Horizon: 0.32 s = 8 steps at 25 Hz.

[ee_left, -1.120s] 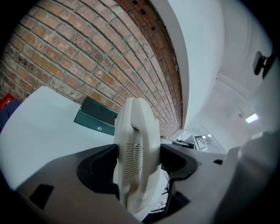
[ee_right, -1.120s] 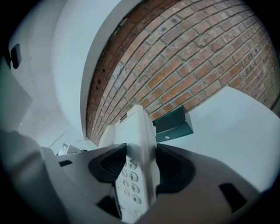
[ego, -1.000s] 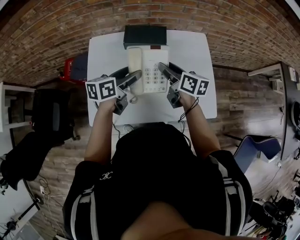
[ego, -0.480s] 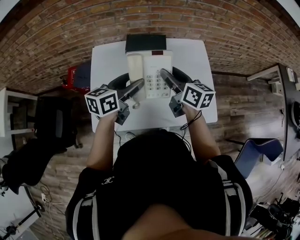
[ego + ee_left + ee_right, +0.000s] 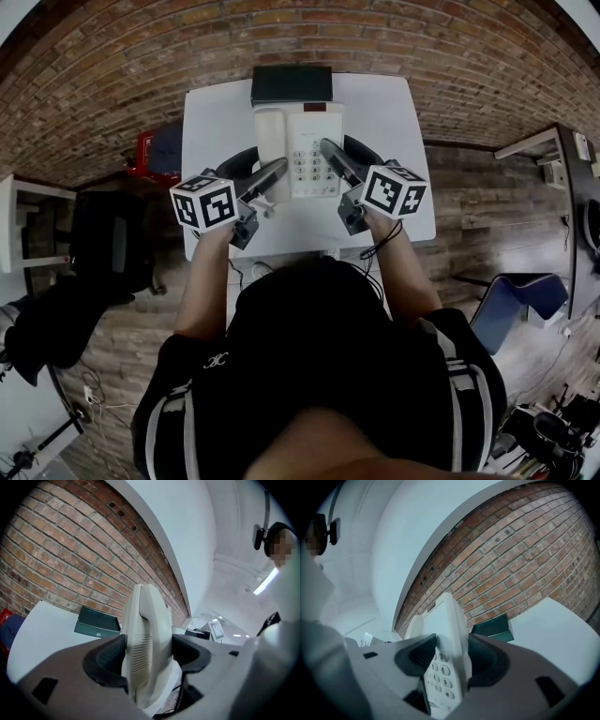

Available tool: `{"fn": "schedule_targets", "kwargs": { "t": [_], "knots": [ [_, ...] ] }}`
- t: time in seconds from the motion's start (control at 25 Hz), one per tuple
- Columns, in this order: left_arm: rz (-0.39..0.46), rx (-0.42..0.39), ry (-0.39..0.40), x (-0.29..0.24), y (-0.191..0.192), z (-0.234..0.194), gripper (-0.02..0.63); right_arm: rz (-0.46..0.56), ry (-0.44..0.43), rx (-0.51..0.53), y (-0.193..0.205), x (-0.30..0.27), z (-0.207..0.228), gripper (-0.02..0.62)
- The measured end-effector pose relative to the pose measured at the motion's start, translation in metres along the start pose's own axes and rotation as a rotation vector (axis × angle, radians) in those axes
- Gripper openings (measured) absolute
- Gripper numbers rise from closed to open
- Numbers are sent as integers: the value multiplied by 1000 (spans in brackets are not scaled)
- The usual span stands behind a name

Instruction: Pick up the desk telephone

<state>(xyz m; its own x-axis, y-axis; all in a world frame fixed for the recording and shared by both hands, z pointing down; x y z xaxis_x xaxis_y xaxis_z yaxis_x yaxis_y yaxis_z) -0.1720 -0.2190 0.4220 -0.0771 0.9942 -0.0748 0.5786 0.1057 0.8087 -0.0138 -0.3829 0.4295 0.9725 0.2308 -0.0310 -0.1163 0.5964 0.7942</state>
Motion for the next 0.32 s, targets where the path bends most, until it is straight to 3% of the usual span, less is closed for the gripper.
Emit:
{"fn": "schedule_targets", "kwargs": {
  "t": [0.32],
  "knots": [
    [-13, 6, -5, 1, 4, 0, 304, -2, 6, -8, 4, 3, 1, 193]
  ]
}}
Point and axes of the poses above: the fingertips, and each gripper's own axes: x backward along the fingers, z to its right, y out of its underside, the point moved 8 cm from there along x, backward along the fingers, and after that the axes turned 15 degrees about z, right-handed, at the moved point
